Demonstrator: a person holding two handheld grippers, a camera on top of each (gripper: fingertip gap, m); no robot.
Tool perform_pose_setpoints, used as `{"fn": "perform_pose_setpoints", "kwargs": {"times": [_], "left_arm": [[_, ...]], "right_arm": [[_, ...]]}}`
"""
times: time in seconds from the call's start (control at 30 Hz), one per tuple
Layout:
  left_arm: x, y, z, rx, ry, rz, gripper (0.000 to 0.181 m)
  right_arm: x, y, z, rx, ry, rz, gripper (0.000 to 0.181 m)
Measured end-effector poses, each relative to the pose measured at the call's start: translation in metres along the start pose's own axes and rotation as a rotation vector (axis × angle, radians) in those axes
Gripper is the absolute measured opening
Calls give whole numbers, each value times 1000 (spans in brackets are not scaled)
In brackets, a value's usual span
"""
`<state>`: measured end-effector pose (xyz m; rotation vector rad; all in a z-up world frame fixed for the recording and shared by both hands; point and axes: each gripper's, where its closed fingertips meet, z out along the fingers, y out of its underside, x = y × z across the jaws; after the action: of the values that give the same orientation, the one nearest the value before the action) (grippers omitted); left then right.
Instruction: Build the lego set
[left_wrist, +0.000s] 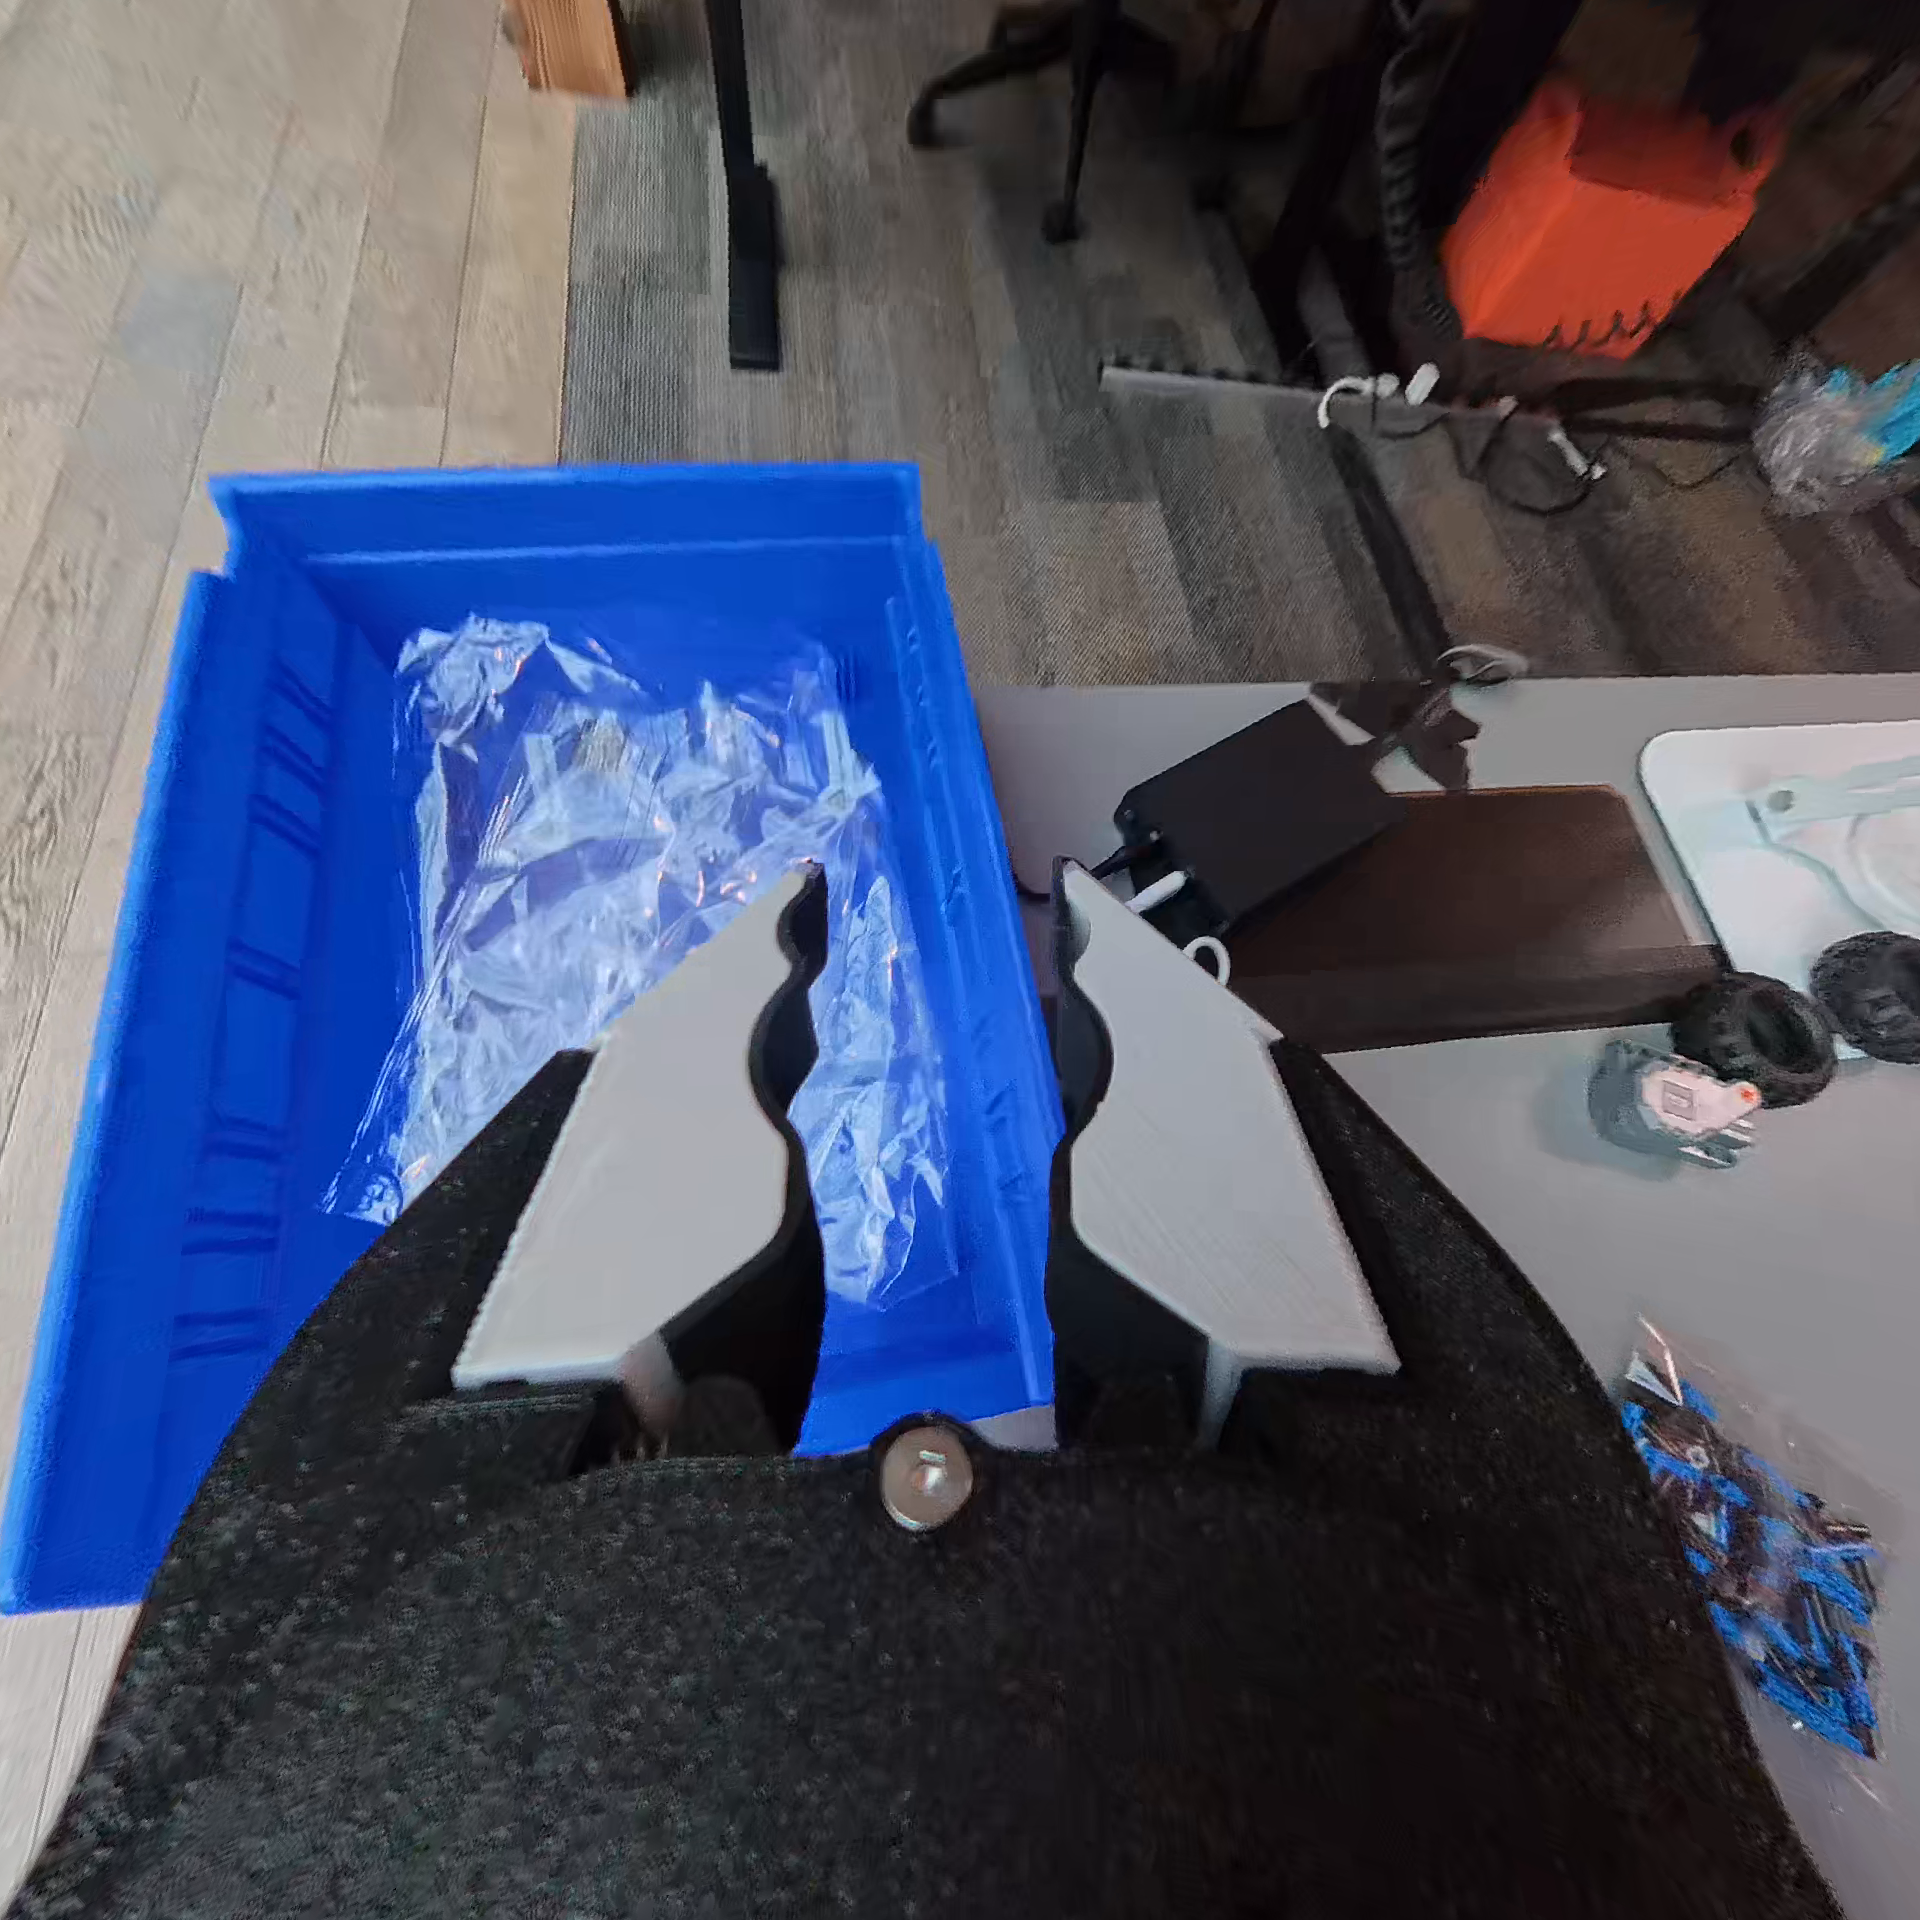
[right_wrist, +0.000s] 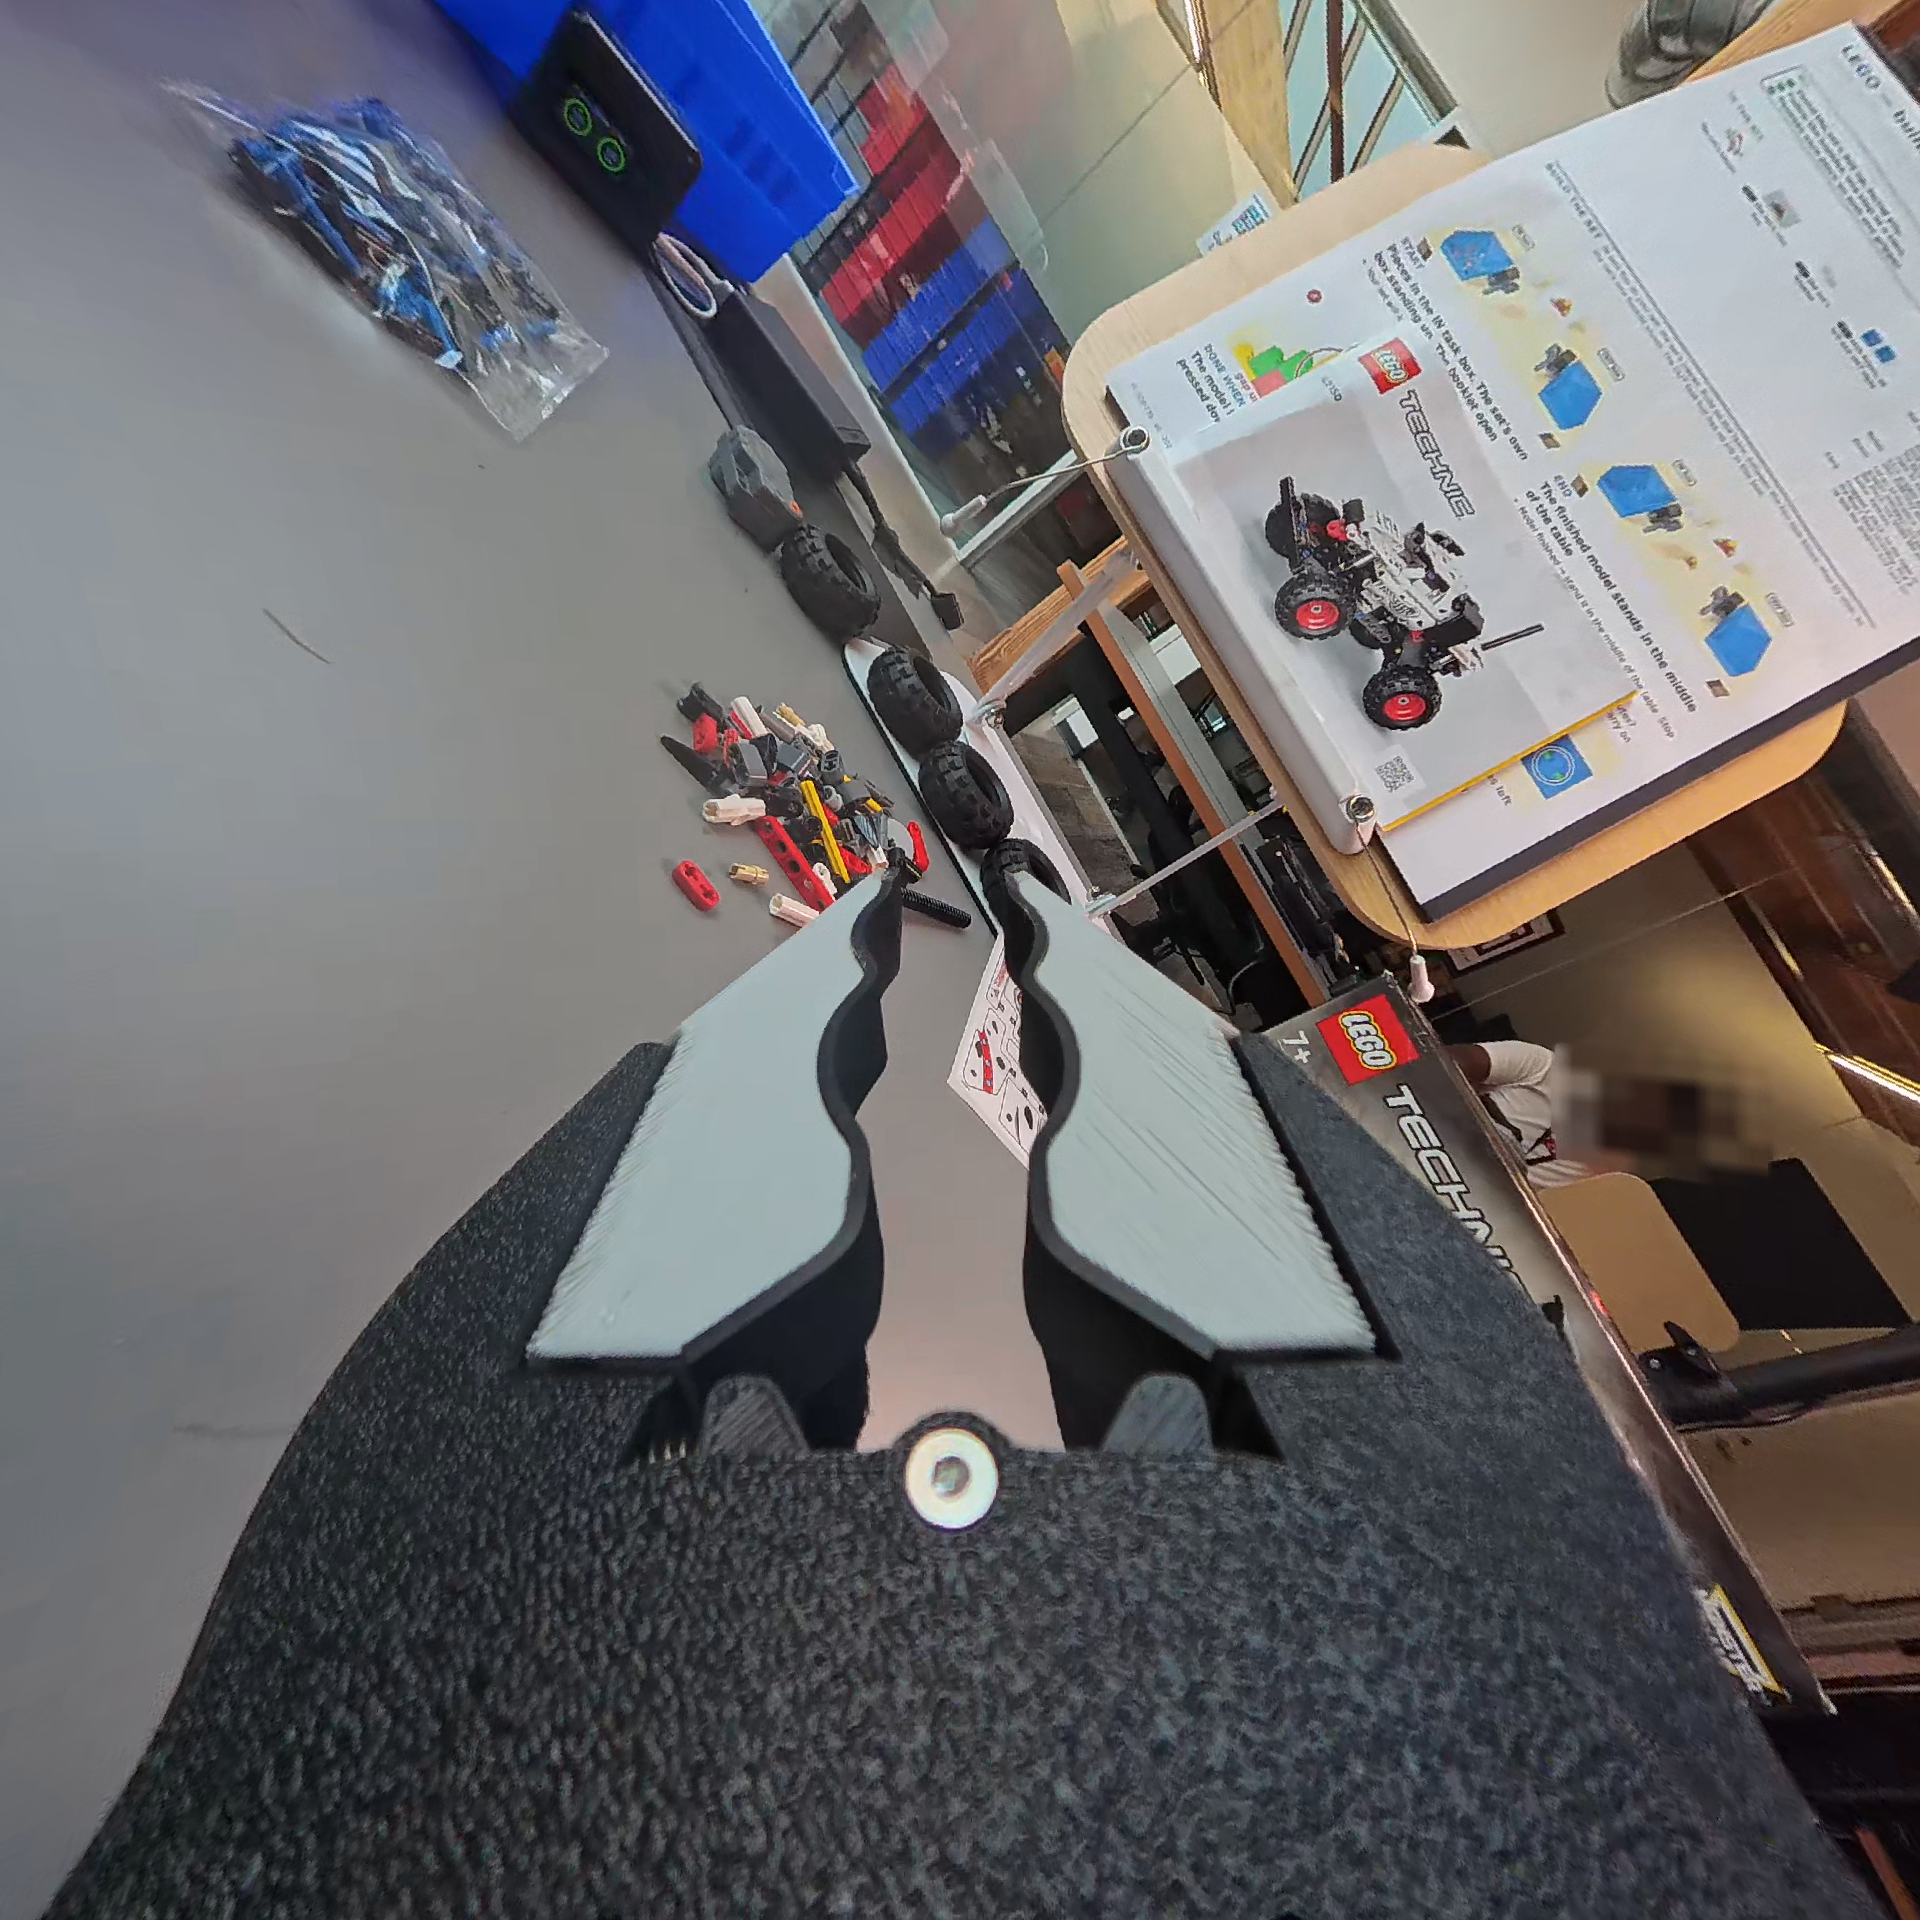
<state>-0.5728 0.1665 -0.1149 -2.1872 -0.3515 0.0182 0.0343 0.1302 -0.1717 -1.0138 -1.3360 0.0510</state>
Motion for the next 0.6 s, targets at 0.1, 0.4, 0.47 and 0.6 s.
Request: {"fn": "perform_pose_setpoints", "kwargs": {"times": [0.1, 0.4, 0.47, 0.6], "left_arm": [[35, -33, -43, 219, 96, 62, 43], [185, -40, -198, 672, 371, 201, 30], [223, -22, -225, 714, 445, 236, 22], [290, 31, -255, 745, 536, 301, 7]], "right_arm": [[2, -5, -2, 24, 5, 17, 19], [12, -15, -12, 79, 3, 141, 25], [14, -18, -15, 88, 3, 153, 27], [16, -20, -19, 103, 4, 175, 26]]}}
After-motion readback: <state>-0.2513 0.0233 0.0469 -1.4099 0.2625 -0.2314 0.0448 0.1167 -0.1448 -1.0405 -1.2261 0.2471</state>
